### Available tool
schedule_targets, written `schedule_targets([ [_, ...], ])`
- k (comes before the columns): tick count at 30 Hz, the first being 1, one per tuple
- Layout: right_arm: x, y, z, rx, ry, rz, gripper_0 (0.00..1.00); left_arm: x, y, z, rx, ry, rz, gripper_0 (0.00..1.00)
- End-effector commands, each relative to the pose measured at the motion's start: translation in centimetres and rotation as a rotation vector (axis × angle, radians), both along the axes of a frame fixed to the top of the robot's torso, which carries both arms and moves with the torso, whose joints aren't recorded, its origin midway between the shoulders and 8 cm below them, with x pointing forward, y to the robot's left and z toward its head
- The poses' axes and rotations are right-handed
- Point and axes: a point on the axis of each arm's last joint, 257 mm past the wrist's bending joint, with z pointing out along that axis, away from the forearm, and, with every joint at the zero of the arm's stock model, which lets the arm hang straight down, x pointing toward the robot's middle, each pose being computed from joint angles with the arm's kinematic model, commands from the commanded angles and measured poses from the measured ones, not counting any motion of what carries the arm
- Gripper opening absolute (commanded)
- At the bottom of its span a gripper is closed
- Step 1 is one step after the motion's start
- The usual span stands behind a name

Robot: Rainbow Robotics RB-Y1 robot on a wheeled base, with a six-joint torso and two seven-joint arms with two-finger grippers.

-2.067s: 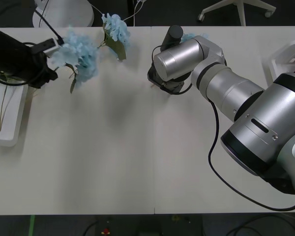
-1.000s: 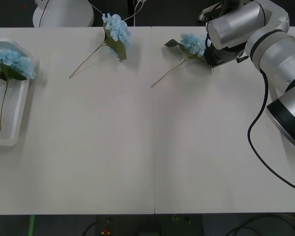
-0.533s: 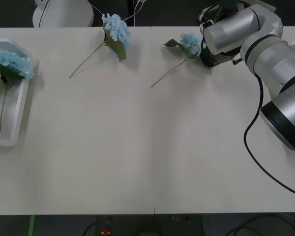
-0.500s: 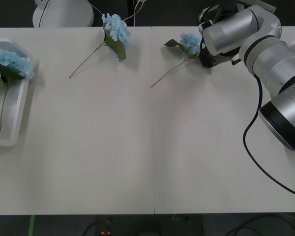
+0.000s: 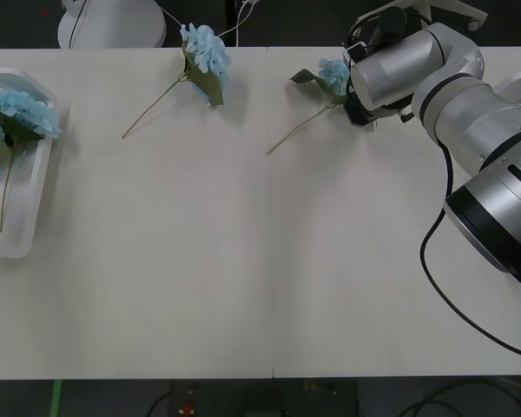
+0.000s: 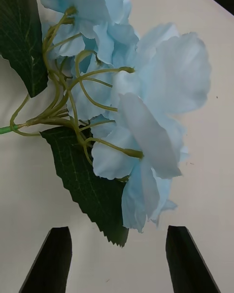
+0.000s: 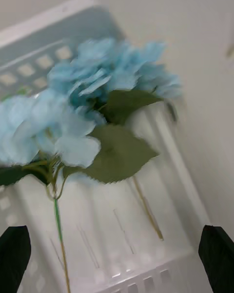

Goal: Put the red flowers into the right box and the blue flowers into the left box

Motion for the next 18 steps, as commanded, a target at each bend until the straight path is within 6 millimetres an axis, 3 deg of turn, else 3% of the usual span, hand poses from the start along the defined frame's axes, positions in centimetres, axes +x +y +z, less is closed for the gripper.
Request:
schedule_targets([
  [1, 0.2, 1.8, 0.2, -0.028, -0.008, 0.061, 0.51, 0.7, -6.1, 3.7, 0.039, -0.082, -0.245, 1.0],
  [8, 0.4, 1.7, -0.6, -0.036, -0.024, 0.079, 0.51, -0.6, -15.7, 3.8, 0.004, -0.15, -0.615, 1.0],
  [13, 0.4, 1.6, -0.9, -0.049, -0.031, 0.092, 0.48, -1.7, -20.9, 2.9, 0.02, -0.192, -0.803, 1.0],
  [15, 0.4, 1.6, -0.9, -0.05, -0.031, 0.093, 0.4, -1.9, -22.6, 2.6, 0.064, -0.216, -0.87, 1.0],
  [18, 0.4, 1.6, -1.0, -0.051, -0.029, 0.094, 0.15, -2.4, -24.6, 2.3, 0.126, -0.248, -0.965, 1.0],
])
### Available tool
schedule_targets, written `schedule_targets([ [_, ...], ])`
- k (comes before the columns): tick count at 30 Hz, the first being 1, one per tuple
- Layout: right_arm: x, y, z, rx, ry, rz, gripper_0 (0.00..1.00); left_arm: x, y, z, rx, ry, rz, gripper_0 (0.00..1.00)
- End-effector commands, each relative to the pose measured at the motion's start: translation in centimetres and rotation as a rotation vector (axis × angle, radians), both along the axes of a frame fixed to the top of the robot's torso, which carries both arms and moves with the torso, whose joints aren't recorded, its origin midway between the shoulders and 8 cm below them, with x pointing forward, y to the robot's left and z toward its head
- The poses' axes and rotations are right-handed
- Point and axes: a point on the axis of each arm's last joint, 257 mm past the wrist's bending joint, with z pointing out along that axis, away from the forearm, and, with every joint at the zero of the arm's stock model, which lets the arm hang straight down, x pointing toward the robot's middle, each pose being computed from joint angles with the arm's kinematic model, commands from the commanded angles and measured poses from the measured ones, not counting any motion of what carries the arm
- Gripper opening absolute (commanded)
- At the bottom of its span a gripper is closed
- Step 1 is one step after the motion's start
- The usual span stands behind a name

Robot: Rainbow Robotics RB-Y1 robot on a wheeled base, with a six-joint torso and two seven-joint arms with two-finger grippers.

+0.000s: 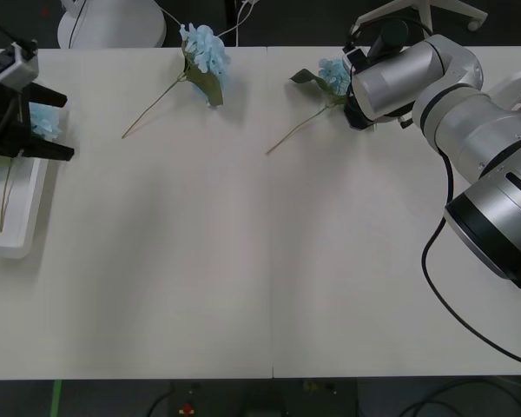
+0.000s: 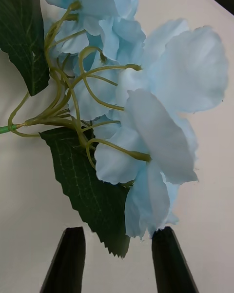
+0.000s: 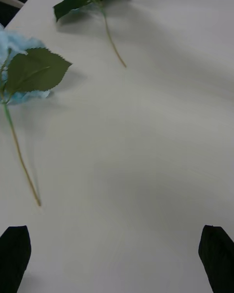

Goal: Put the red flowers into the right box and the blue flowers into the left box

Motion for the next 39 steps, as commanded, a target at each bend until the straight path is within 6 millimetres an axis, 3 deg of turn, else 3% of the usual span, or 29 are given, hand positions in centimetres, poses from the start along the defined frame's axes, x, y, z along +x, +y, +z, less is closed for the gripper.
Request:
schedule_targets([
  [1, 0.0, 1.6, -0.3, -0.051, -0.002, 0.068, 0.09, -0.8, -1.3, 1.8, 0.097, -0.116, -0.119, 1.0],
  [4, 0.0, 1.7, -0.3, -0.047, -0.004, 0.07, 0.0, -1.4, -2.3, 1.7, 0.113, -0.126, -0.159, 1.0],
  [11, -0.6, 1.5, -1.3, -0.051, 0.028, 0.068, 0.0, -2.6, -4.4, 0.8, 0.142, -0.135, -0.239, 1.0],
  [15, -2.3, 0.9, -2.8, -0.038, 0.115, 0.05, 0.0, -2.7, -4.5, 0.0, 0.167, -0.127, -0.251, 1.0],
  [21, -5.6, 0.4, -4.5, -0.074, 0.298, 0.164, 0.0, -2.5, -4.2, -1.1, 0.205, -0.127, -0.249, 1.0],
  [25, -6.8, -0.6, -4.0, -0.076, 0.36, 0.216, 0.0, -2.4, -3.9, -1.2, 0.216, -0.128, -0.243, 1.0],
  [26, -6.8, -1.0, -3.7, -0.079, 0.361, 0.22, 0.11, -2.4, -3.9, -1.2, 0.215, -0.127, -0.242, 1.0],
  [27, -6.7, -1.1, -3.3, -0.09, 0.359, 0.242, 0.55, -2.3, -4.0, -1.2, 0.212, -0.127, -0.238, 1.0],
  [28, -6.7, -1.3, -2.9, -0.09, 0.358, 0.244, 0.69, -2.2, -3.9, -1.1, 0.213, -0.13, -0.236, 1.0],
  [30, -6.7, -1.4, -2.3, -0.088, 0.36, 0.252, 0.86, -2.1, -3.9, -1.1, 0.212, -0.132, -0.235, 1.0],
  [33, -6.2, -1.5, -1.2, -0.108, 0.343, 0.265, 0.95, -2.1, -4.0, -1.1, 0.21, -0.133, -0.234, 1.0],
  [39, -3.6, -1.7, 0.6, -0.179, 0.229, 0.281, 0.95, -2.2, -4.1, -1.0, 0.203, -0.132, -0.236, 1.0],
])
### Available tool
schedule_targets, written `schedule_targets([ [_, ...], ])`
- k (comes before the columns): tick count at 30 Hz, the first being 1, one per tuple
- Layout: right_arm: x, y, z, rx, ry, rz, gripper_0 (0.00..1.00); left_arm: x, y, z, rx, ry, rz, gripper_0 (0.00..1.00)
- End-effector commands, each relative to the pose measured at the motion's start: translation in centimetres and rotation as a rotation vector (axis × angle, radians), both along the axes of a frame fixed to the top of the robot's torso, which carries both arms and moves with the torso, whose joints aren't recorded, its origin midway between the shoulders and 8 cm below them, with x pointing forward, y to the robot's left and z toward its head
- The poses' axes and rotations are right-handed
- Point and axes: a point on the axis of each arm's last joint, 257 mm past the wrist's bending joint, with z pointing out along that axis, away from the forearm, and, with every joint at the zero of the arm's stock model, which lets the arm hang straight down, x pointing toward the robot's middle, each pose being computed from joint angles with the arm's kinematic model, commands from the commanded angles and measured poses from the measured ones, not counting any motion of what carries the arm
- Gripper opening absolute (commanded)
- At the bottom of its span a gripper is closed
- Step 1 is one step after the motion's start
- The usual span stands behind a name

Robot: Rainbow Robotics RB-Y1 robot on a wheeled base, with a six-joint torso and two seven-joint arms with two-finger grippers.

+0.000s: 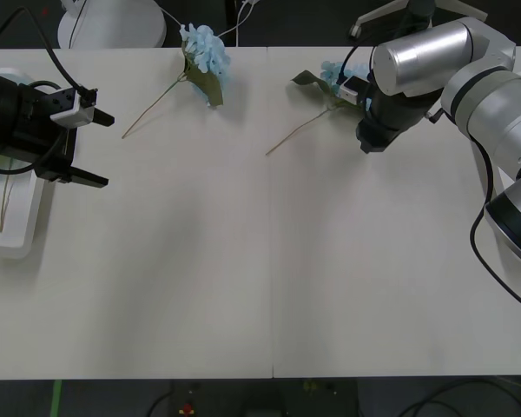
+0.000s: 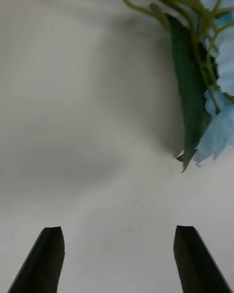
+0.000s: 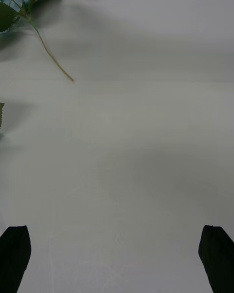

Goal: Put the red flowers into the right box and the blue flowers into the left box

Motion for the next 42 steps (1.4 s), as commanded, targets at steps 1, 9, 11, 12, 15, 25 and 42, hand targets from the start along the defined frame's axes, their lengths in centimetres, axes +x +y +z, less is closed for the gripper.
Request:
schedule_targets([
  [1, 2.8, -0.9, 2.6, -0.038, -0.122, 0.036, 0.96, 0.2, 1.2, 1.6, 0.045, -0.054, -0.012, 1.0],
  [9, 4.8, -0.6, 2.0, -0.032, -0.222, 0.03, 0.95, 0.2, 1.3, 1.5, 0.043, -0.047, -0.008, 1.0],
  [11, 4.6, -0.4, 1.4, -0.031, -0.219, 0.029, 0.96, 0.1, 1.2, 1.5, 0.042, -0.047, -0.008, 1.0],
  [12, 4.7, -0.3, 1.2, -0.032, -0.221, 0.029, 0.95, 0.1, 1.3, 1.6, 0.043, -0.046, -0.005, 1.0],
  [15, 4.7, 0.1, 0.7, -0.033, -0.226, 0.033, 0.89, 0.2, 1.5, 1.7, 0.045, -0.046, -0.001, 1.0],
  [25, 4.8, 2.1, 0.2, -0.011, -0.24, 0.05, 0.64, 0.1, 1.6, 1.7, 0.044, -0.043, -0.001, 1.0],
  [42, 5.0, 2.9, -0.3, -0.001, -0.263, 0.06, 0.01, 0.1, 1.6, 1.7, 0.044, -0.043, -0.001, 1.0],
])
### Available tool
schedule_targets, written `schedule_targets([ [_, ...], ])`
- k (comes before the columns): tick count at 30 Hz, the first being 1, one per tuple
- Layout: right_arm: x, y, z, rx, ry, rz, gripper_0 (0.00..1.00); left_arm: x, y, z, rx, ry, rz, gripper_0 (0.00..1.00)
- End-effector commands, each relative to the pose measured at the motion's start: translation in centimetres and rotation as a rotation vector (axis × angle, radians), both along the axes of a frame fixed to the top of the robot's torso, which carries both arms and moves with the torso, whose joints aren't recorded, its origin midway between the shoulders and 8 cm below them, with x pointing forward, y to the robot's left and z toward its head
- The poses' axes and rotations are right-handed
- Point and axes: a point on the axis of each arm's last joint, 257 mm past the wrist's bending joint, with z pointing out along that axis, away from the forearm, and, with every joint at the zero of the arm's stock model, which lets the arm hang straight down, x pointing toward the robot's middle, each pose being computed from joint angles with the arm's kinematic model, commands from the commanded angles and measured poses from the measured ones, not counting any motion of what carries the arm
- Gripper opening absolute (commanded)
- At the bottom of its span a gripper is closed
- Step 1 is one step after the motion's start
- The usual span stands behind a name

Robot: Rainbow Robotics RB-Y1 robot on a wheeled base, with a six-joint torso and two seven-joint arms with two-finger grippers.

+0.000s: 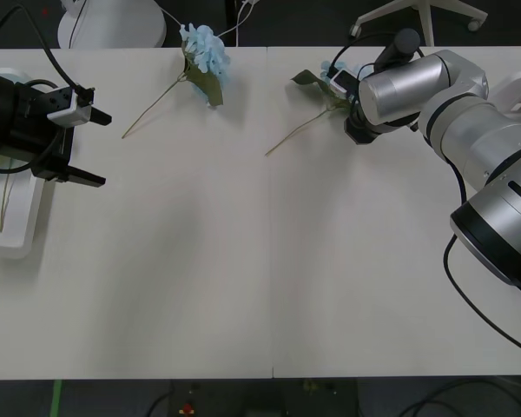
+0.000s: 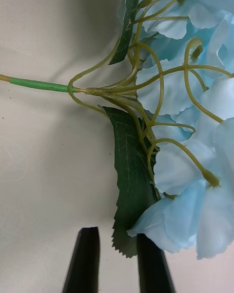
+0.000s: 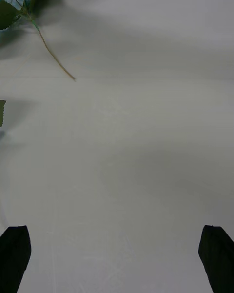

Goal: Put the red flowers into the right box and the blue flowers into the left box

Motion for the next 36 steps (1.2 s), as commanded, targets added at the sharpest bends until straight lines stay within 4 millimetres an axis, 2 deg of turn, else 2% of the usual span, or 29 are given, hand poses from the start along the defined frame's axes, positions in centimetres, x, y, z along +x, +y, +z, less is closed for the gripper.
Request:
schedule_targets([
  [1, 0.1, 1.7, 0.1, -0.002, -0.009, 0.036, 0.0, 0.1, 1.2, 1.5, 0.038, -0.041, -0.005, 1.0],
  [13, 0.1, 1.7, 0.0, -0.01, -0.005, 0.047, 0.0, 0.1, 1.2, 1.5, 0.038, -0.041, -0.005, 1.0],
  [20, -1.3, 1.2, -0.8, -0.044, 0.075, 0.095, 0.0, 0.1, 1.2, 1.5, 0.038, -0.041, -0.005, 1.0],
  [22, -1.6, 0.7, -0.4, -0.047, 0.096, 0.117, 0.0, 0.1, 1.2, 1.5, 0.038, -0.041, -0.005, 1.0],
  [30, -3.6, -1.8, 3.3, -0.045, 0.197, 0.249, 0.0, 0.1, 1.2, 1.5, 0.038, -0.041, -0.005, 1.0],
  [36, -6.6, -4.9, 6.1, -0.114, 0.256, 0.425, 0.0, 0.1, 1.2, 1.5, 0.038, -0.041, -0.005, 1.0],
])
